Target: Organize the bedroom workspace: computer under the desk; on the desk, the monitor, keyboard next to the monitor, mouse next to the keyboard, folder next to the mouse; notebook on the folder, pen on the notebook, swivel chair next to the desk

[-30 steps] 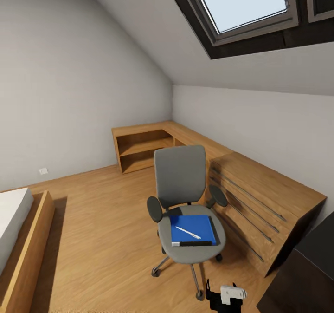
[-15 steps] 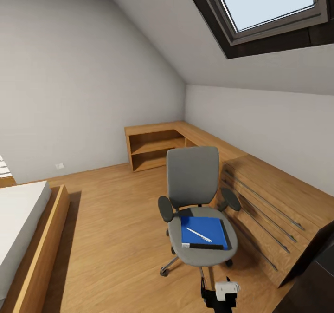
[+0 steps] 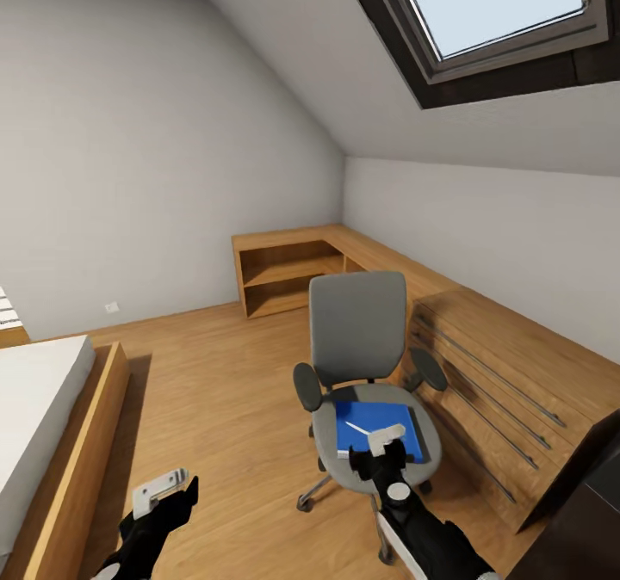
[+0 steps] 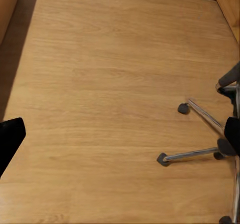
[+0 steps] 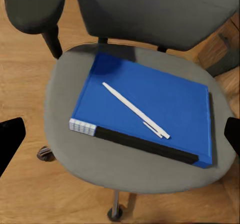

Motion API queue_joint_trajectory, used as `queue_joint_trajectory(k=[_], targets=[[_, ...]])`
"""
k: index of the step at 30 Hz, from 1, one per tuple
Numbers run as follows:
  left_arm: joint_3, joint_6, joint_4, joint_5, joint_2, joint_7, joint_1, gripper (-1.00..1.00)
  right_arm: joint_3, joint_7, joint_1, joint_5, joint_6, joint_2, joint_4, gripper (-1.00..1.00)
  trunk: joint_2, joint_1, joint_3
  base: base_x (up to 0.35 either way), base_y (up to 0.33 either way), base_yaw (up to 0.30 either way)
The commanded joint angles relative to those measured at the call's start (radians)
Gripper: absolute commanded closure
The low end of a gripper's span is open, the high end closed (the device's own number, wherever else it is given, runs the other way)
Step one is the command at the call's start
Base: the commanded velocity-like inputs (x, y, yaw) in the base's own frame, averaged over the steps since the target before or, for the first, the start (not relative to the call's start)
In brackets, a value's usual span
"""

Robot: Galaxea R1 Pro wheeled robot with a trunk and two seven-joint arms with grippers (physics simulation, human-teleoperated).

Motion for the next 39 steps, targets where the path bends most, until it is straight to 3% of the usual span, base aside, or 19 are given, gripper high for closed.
queue_joint_trajectory(k=[1,2,3,6,7,11,12,16,21,26,31,36,37,39], targets=[[0.000,0.026,-0.023,0.011,0.000,0.012,0.000,-1.00,0.003,0.019,-0.002,-0.011,0.064,-0.013,-0.044,-1.00,-0.001,0.000,-0.001,0.000,0.000,0.000],[0.000,0.043,-0.038,0.015,0.000,0.017,0.000,-1.00,-0.002,0.049,-0.005,-0.012,0.115,-0.025,-0.076,-1.00,-0.001,0.000,-0.001,0.000,0.000,0.000],[0.001,0.068,-0.061,0.024,-0.001,0.024,0.000,-1.00,-0.018,0.121,-0.014,-0.013,0.189,-0.046,-0.118,-1.00,-0.001,0.000,-0.001,0.000,0.000,0.000],[0.001,0.088,-0.079,0.040,-0.003,0.031,0.000,-1.00,-0.049,0.240,-0.031,-0.011,0.252,-0.065,-0.128,-1.00,-0.001,0.000,-0.001,0.000,0.000,0.000],[0.001,0.095,-0.085,0.047,-0.003,0.033,0.000,-1.00,-0.065,0.311,-0.039,-0.007,0.276,-0.072,-0.103,-1.00,-0.001,0.000,-0.001,0.000,0.000,0.000],[0.005,0.106,-0.101,0.055,0.003,0.034,0.001,-1.00,-0.088,0.477,-0.073,0.008,0.313,-0.104,-0.019,-1.00,-0.001,0.000,-0.001,0.000,0.000,0.000],[0.021,0.108,-0.109,0.056,0.005,0.034,0.001,-1.00,-0.091,0.535,-0.083,0.011,0.319,-0.129,-0.004,-1.00,-0.001,0.000,-0.001,0.000,0.000,0.000],[0.057,0.109,-0.119,0.058,0.006,0.033,0.001,-1.00,-0.093,0.653,-0.092,0.014,0.325,-0.202,0.009,-1.00,-0.001,0.000,-0.001,0.095,0.000,0.000],[0.063,0.110,-0.123,0.058,0.006,0.033,0.001,-1.00,-0.090,0.680,-0.093,0.032,0.323,-0.223,0.011,-1.00,-0.001,0.000,-0.001,0.281,0.000,0.000],[0.066,0.110,-0.127,0.057,0.006,0.033,0.001,-1.00,-0.081,0.685,-0.093,0.082,0.321,-0.224,0.011,-1.00,-0.001,0.000,-0.001,0.316,0.000,0.000],[0.070,0.110,-0.148,0.057,0.008,0.033,0.001,-1.00,-0.077,0.685,-0.094,0.099,0.319,-0.222,0.012,-1.00,-0.001,0.000,-0.001,0.321,0.000,0.000],[0.112,0.115,-0.160,0.059,0.007,0.032,0.001,-1.00,-0.077,0.683,-0.094,0.105,0.315,-0.223,0.015,-1.00,-0.001,0.000,-0.001,0.269,0.000,0.000],[0.114,0.115,-0.161,0.059,0.006,0.031,0.001,-1.00,-0.076,0.683,-0.094,0.106,0.309,-0.223,0.015,-1.00,-0.001,0.000,-0.001,0.096,0.000,0.000],[0.118,0.111,-0.162,0.061,0.004,0.031,0.001,-1.00,-0.080,0.706,-0.094,0.102,0.218,-0.227,0.027,-1.00,-0.001,0.000,-0.001,0.013,0.000,0.000]])
